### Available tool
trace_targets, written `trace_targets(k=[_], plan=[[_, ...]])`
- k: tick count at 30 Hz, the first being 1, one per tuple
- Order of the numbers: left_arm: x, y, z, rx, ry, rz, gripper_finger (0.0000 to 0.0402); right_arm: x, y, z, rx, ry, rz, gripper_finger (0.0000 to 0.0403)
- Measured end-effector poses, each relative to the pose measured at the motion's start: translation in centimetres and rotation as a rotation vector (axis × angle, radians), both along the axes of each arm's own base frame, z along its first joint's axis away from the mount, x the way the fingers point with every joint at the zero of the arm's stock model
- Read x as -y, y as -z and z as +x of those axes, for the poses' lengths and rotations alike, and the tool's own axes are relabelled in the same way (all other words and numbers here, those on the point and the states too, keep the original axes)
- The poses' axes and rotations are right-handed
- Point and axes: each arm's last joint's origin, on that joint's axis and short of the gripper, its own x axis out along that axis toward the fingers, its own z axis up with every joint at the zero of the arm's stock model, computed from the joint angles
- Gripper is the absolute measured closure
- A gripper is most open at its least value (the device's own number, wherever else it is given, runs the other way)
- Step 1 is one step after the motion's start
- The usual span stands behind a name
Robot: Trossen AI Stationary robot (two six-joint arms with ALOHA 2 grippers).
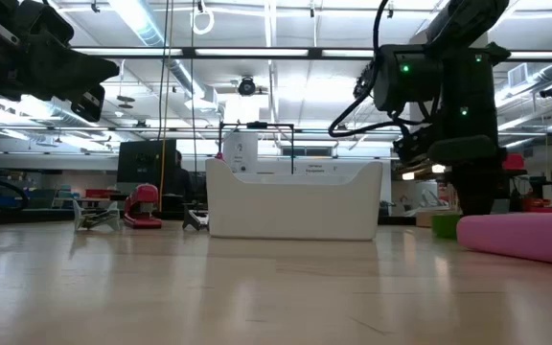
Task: Pick and place Stapler, Stapler remover, tape
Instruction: Put the right green tape in the black bin
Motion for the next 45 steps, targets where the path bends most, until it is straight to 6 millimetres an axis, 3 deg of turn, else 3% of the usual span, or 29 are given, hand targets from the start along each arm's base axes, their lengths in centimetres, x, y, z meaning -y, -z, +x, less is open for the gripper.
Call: trace_targets(k=[12,25,34,45], plan=[[0.0,0.0,0.0,0.000,0.000,0.000,0.0399,0.1,-5.3,0.5,0.040,-0.012,-0.009,0.0321],[0.0,0.0,0.0,0.000,0.000,0.000,0.0399,1.3,-11.1,3.1,0.212,-0.113,-0.023,0.0319],[0.0,0.0,0.0,0.000,0.000,0.000,0.0399,3.5,-13.2,4.2,0.334,-0.173,-0.071,0.0319],[0.0,0.0,0.0,0.000,0.000,0.000,0.0399,5.3,-14.8,6.6,0.613,-0.321,-0.193,0.0320]])
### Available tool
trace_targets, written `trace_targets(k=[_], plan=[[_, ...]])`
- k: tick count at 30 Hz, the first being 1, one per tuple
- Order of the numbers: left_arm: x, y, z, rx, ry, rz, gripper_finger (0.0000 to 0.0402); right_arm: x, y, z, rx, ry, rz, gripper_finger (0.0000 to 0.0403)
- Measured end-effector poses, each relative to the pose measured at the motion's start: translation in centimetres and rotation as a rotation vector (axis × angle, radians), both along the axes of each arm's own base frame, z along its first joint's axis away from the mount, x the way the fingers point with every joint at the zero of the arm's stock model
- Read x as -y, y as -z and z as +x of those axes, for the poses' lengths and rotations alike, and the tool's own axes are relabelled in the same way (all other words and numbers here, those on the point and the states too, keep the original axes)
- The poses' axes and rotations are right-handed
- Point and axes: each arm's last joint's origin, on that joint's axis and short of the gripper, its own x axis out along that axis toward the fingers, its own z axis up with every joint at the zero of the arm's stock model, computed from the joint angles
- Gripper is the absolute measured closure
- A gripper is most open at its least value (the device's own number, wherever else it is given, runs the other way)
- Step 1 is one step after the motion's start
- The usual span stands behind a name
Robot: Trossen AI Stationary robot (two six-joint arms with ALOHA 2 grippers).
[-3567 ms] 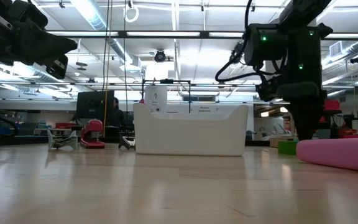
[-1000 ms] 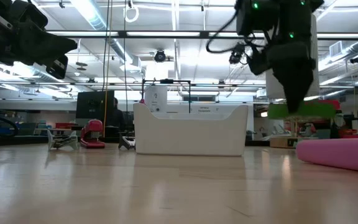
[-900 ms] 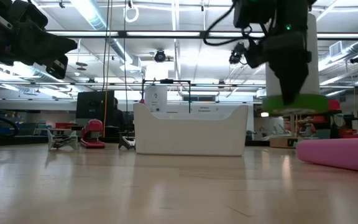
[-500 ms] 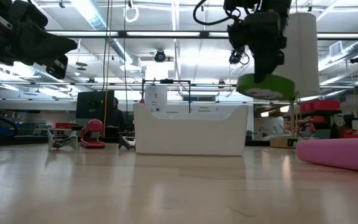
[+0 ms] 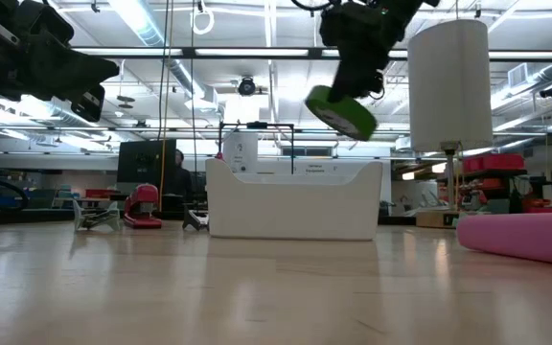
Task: Pick and place Stapler, Stapler remover, tape
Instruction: Put the right green tape in the black bin
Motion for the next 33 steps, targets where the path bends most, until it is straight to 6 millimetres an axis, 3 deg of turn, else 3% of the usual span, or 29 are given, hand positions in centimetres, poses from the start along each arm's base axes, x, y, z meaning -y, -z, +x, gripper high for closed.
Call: trace_targets(k=[13,27,33], plan=[[0.0,0.0,0.0,0.000,0.000,0.000,0.0399,0.9,-0.2,3.3,0.247,-0.058,-0.084,0.0320],[0.0,0.0,0.0,0.000,0.000,0.000,0.0399,4.1,6.2,5.7,0.080,0.037,0.035,0.0321],[0.0,0.0,0.0,0.000,0.000,0.000,0.0399,4.9,7.6,5.9,0.042,0.064,0.057,0.0321]])
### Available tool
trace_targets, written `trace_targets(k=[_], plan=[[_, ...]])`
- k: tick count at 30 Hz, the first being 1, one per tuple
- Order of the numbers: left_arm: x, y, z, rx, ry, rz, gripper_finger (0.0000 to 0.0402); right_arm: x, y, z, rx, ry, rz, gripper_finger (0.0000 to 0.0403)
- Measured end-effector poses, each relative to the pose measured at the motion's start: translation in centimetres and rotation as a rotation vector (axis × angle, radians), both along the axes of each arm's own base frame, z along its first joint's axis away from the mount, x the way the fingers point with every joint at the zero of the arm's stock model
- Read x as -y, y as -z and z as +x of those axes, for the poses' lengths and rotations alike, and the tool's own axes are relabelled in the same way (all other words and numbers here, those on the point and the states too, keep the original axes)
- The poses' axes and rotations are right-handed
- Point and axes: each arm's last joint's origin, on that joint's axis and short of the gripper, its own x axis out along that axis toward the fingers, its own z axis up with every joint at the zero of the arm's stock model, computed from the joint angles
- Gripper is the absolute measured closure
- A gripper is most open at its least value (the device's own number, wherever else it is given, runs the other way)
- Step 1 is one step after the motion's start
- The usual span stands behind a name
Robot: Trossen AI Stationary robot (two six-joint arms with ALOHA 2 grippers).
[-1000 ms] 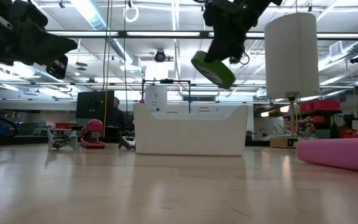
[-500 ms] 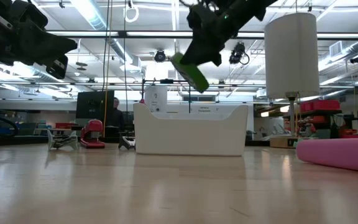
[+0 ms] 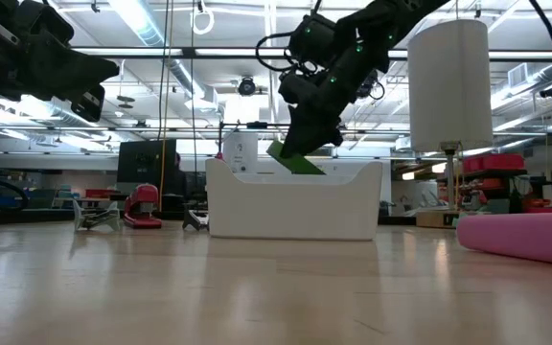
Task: Pick and place Stapler, Stapler remover, tape
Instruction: Put the right green tape in the black bin, then put the light blue staple remover in the white bin
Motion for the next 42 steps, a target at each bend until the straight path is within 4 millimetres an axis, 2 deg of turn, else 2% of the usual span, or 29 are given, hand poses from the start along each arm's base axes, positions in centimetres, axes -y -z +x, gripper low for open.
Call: trace_targets(k=[7,11,22,28,35,42], plan=[[0.0,0.0,0.0,0.000,0.000,0.000,0.0399,0.0,0.3,-0.3,-0.047,0.003,0.012,0.0317],[0.0,0.0,0.0,0.000,0.000,0.000,0.0399,0.1,0.4,-0.4,-0.053,0.005,0.013,0.0300],[0.0,0.0,0.0,0.000,0.000,0.000,0.0399,0.2,0.4,-0.4,-0.050,0.034,0.027,0.0192],[0.0,0.0,0.0,0.000,0.000,0.000,0.0399,0.2,0.4,-0.4,-0.050,0.032,0.026,0.0154],[0.0,0.0,0.0,0.000,0.000,0.000,0.0399,0.1,0.2,-0.8,-0.068,0.030,0.033,0.0149],[0.0,0.0,0.0,0.000,0.000,0.000,0.0399,-0.9,-2.5,-2.5,-0.071,0.016,0.033,0.0158]])
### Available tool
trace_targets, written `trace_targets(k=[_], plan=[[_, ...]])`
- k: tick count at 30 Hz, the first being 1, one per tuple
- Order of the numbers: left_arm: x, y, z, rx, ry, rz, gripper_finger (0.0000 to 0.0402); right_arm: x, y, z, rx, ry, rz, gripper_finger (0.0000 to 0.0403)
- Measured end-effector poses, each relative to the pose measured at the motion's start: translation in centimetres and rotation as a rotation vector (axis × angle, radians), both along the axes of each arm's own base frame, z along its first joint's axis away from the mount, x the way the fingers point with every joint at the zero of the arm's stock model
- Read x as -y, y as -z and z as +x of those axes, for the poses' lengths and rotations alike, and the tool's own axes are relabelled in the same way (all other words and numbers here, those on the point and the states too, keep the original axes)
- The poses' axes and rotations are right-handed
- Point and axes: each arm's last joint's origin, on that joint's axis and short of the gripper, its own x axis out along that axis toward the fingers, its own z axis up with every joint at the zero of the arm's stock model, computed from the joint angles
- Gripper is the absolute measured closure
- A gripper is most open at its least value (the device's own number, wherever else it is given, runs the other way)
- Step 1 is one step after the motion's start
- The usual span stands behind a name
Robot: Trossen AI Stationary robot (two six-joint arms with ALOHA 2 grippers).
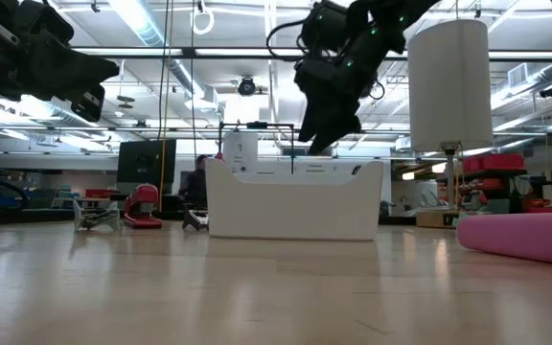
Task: Pick and place Stapler, Stapler remover, tape
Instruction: Put the light blue staple remover in the white bin
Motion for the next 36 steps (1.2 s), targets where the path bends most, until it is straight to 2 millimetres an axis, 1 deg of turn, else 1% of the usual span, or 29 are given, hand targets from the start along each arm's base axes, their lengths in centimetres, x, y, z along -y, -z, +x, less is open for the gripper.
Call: trace_targets(k=[3,9,14,17,22,27,30,36], plan=[[0.0,0.0,0.0,0.000,0.000,0.000,0.0399,-0.7,-1.3,-0.9,0.001,-0.008,-0.007,0.0160],[0.0,0.0,0.0,0.000,0.000,0.000,0.0399,-2.3,-3.0,-2.5,-0.027,-0.044,0.000,0.0163],[0.0,0.0,0.0,0.000,0.000,0.000,0.0399,-3.3,-3.0,-3.3,-0.090,-0.005,0.052,0.0163],[0.0,0.0,0.0,0.000,0.000,0.000,0.0399,-3.9,-2.4,-3.8,-0.155,0.037,0.094,0.0163],[0.0,0.0,0.0,0.000,0.000,0.000,0.0399,-4.7,0.0,-4.8,-0.242,0.123,0.157,0.0163],[0.0,0.0,0.0,0.000,0.000,0.000,0.0399,-5.5,2.0,-6.6,-0.314,0.220,0.209,0.0163],[0.0,0.0,0.0,0.000,0.000,0.000,0.0399,-5.8,2.5,-7.7,-0.328,0.285,0.231,0.0163],[0.0,0.0,0.0,0.000,0.000,0.000,0.0399,-6.1,2.6,-10.1,-0.308,0.421,0.226,0.0163]])
